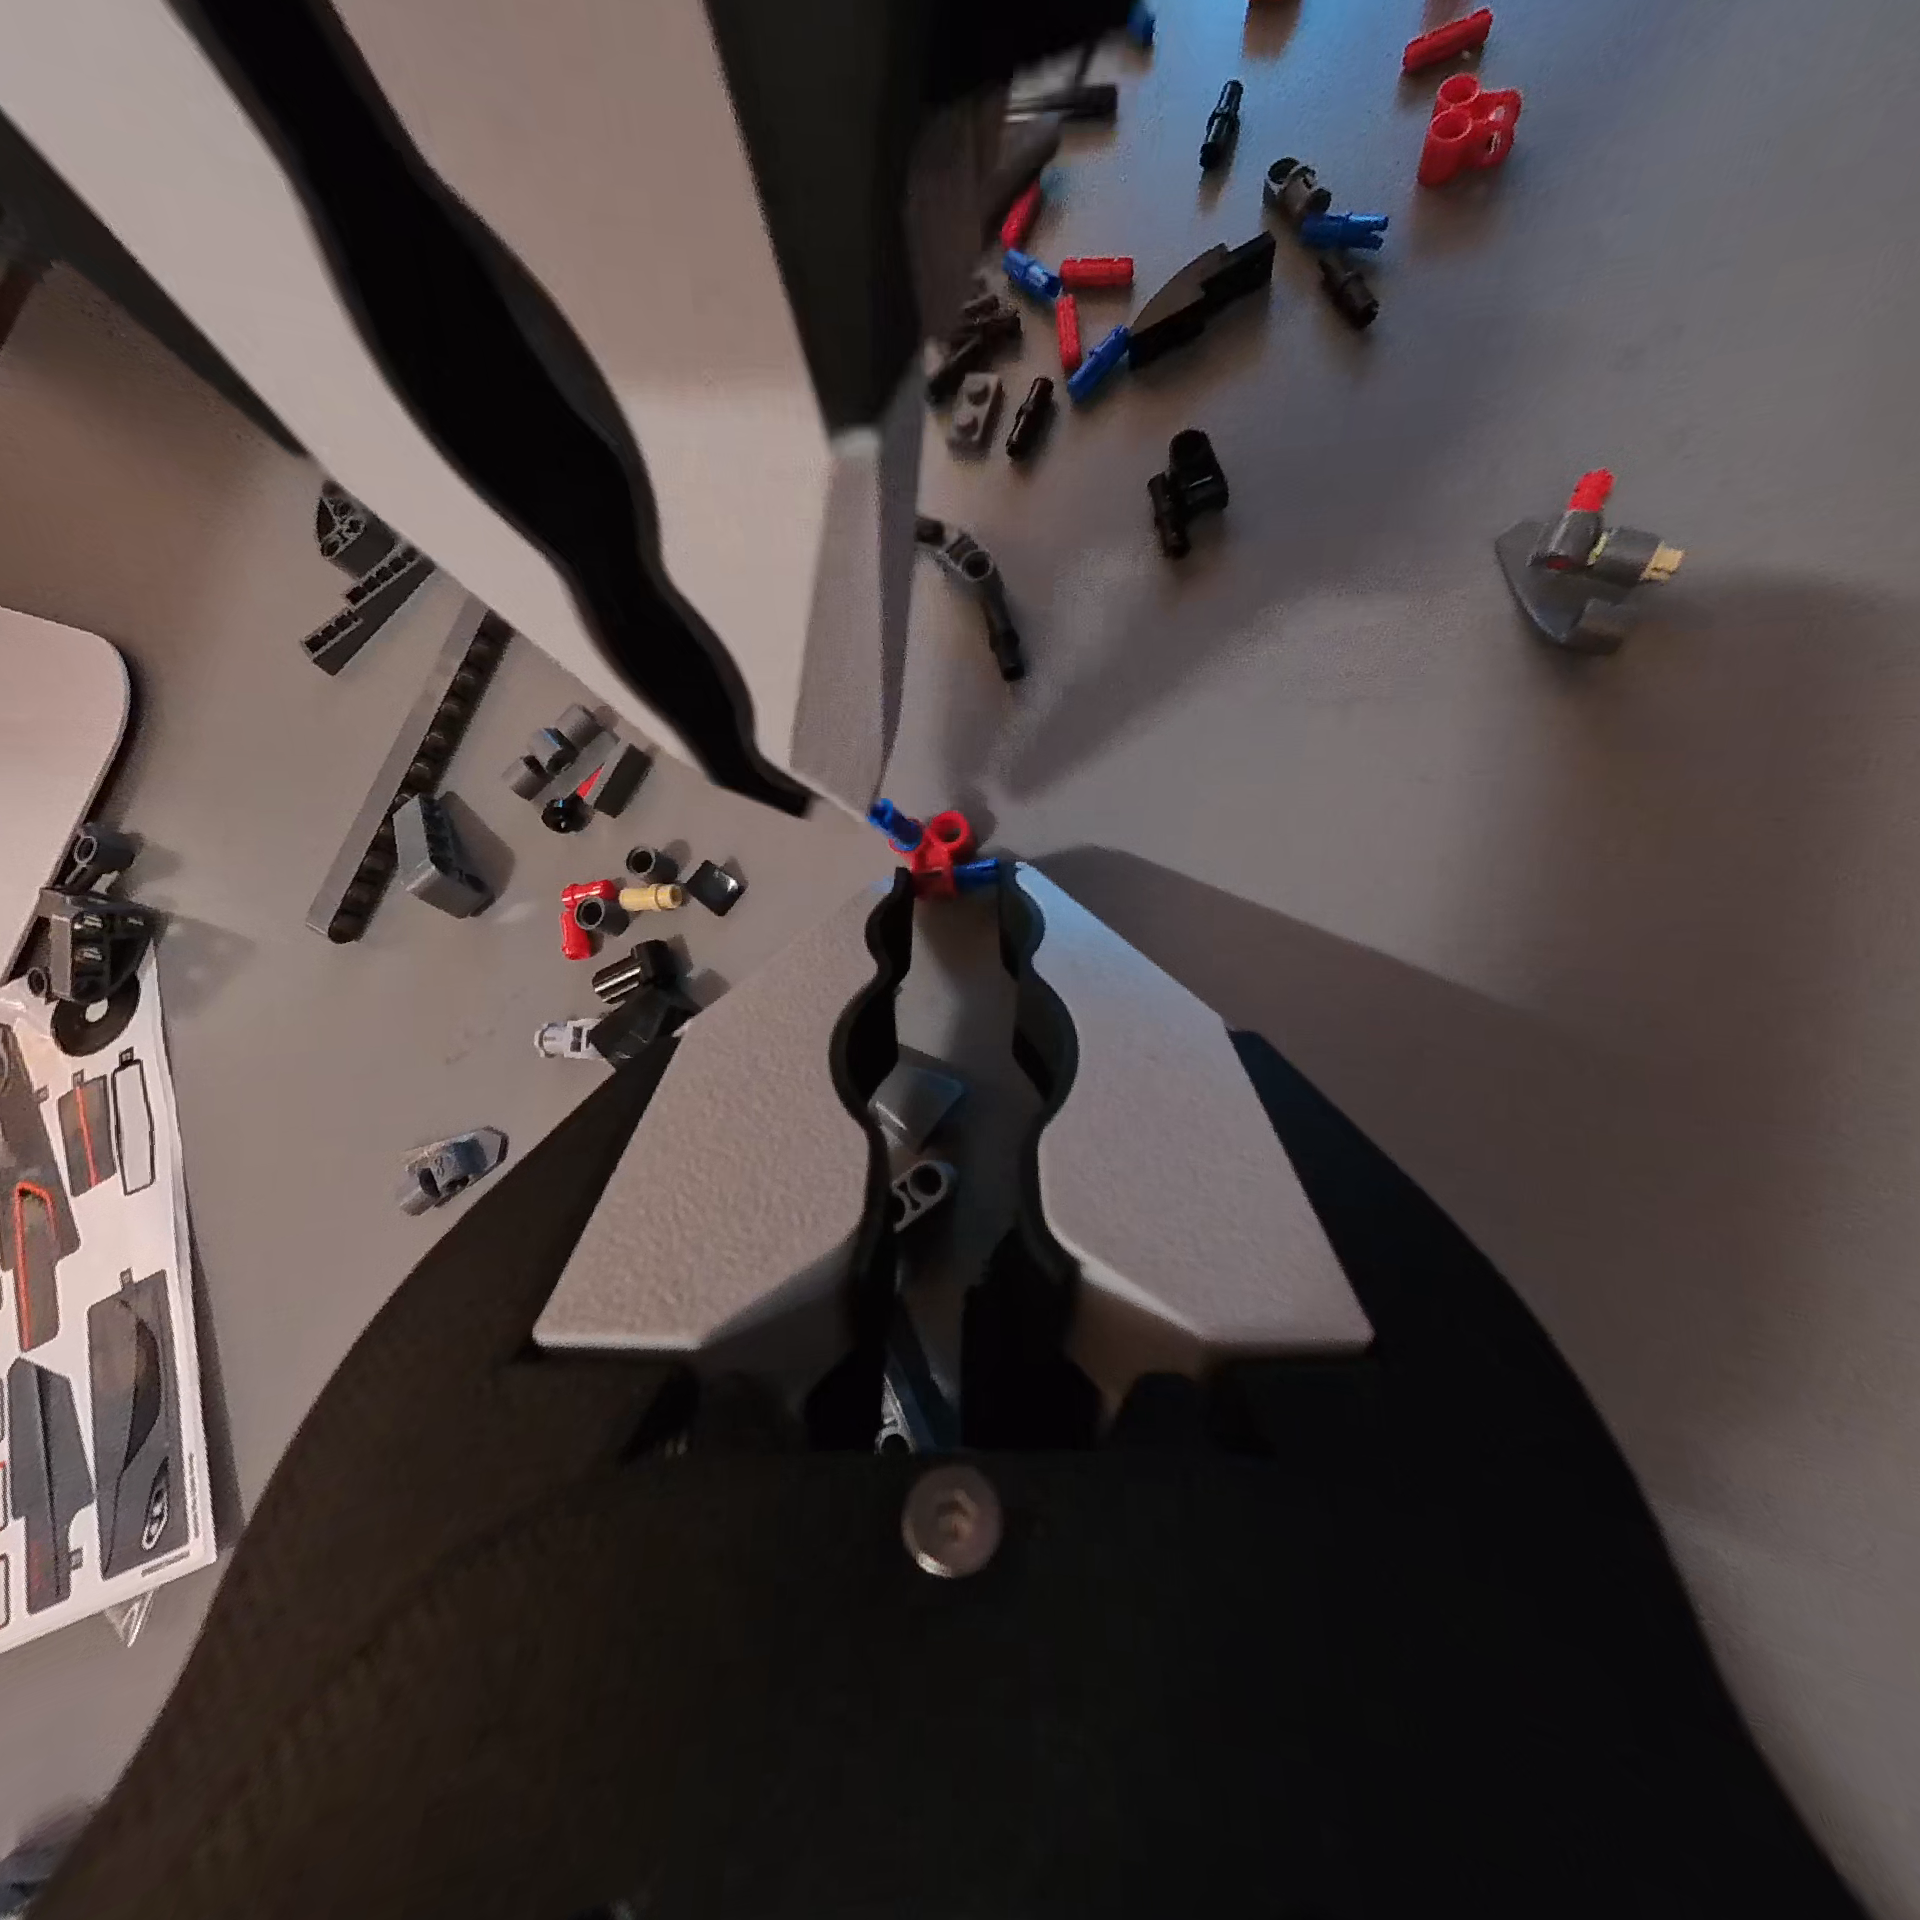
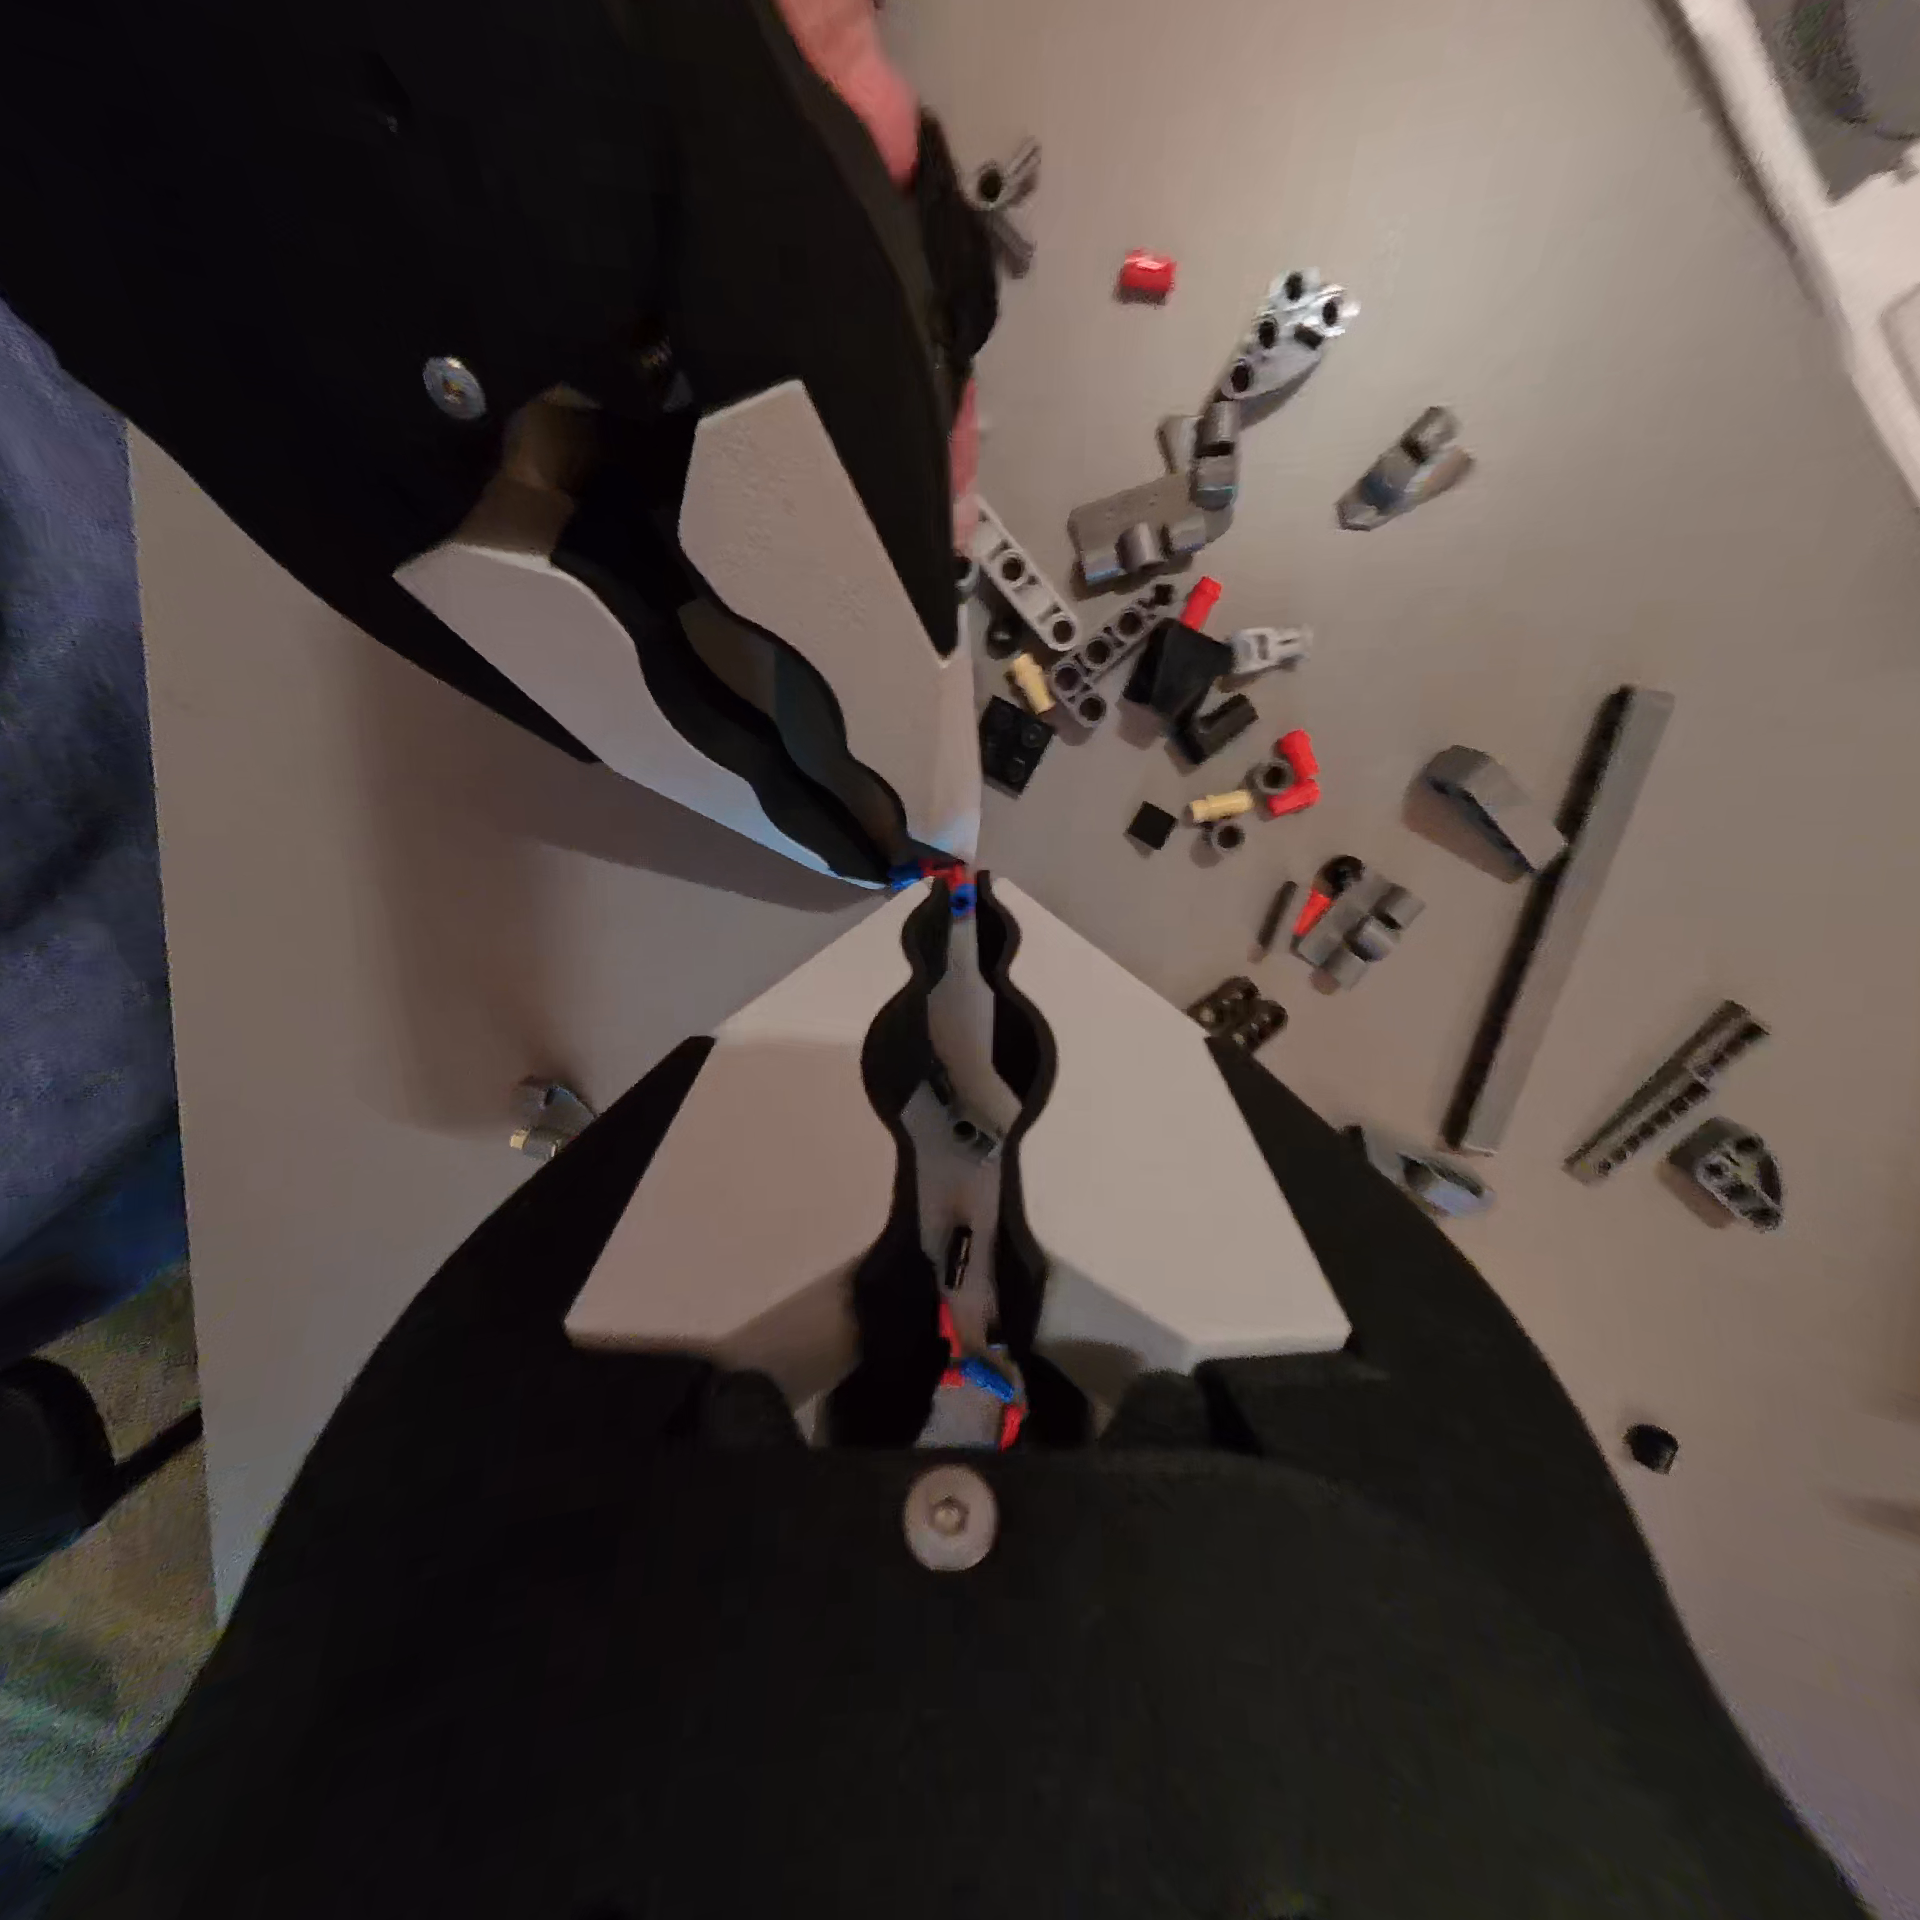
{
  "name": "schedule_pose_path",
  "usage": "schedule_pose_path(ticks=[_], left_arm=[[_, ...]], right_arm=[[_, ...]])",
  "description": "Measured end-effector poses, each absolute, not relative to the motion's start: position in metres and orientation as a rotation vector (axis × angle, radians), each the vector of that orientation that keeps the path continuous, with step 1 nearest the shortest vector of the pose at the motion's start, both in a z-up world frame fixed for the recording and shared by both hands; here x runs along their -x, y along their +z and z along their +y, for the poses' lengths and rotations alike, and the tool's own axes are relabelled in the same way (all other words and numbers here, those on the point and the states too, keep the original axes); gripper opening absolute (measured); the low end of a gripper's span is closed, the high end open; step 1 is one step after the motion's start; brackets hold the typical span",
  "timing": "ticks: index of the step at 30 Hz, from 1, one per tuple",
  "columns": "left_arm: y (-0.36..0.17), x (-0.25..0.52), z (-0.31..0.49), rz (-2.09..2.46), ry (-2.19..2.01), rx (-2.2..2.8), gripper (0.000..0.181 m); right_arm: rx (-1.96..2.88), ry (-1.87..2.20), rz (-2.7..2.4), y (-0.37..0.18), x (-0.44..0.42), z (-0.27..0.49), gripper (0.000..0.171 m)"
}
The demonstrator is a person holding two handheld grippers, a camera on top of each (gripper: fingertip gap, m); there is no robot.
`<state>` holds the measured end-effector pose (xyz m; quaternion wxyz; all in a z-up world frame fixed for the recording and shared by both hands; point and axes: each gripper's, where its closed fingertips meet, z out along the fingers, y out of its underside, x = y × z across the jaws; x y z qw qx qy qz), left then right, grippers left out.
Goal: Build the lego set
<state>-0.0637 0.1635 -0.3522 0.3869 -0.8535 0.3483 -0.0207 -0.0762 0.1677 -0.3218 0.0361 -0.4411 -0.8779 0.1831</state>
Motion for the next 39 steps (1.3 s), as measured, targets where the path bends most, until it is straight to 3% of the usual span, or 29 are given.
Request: schedule_pose_path(ticks=[3, 6, 9, 19, 31, 39], left_arm=[[-0.352, 0.064, 0.164, 0.886, -0.046, 2.182, 0.014], [-0.352, 0.065, 0.166, 0.892, -0.016, 2.180, 0.015], [-0.345, 0.067, 0.166, 0.859, -0.036, 2.167, 0.028], [-0.279, 0.100, 0.155, 0.793, -0.078, 2.044, 0.047], [-0.252, 0.170, 0.135, 0.805, -0.035, 1.999, 0.039], [-0.262, 0.149, 0.117, 0.899, -0.120, 1.988, 0.034]], right_arm=[[1.381, 0.616, -2.627, -0.313, 0.077, 0.172, 0.021], [1.371, 0.583, -2.613, -0.315, 0.071, 0.174, 0.024], [1.363, 0.609, -2.547, -0.305, 0.070, 0.178, 0.027], [1.471, 0.717, -2.314, -0.279, 0.054, 0.200, 0.030], [1.572, 0.701, -2.140, -0.281, 0.016, 0.188, 0.027], [1.679, 0.635, -2.046, -0.289, -0.029, 0.189, 0.017]])
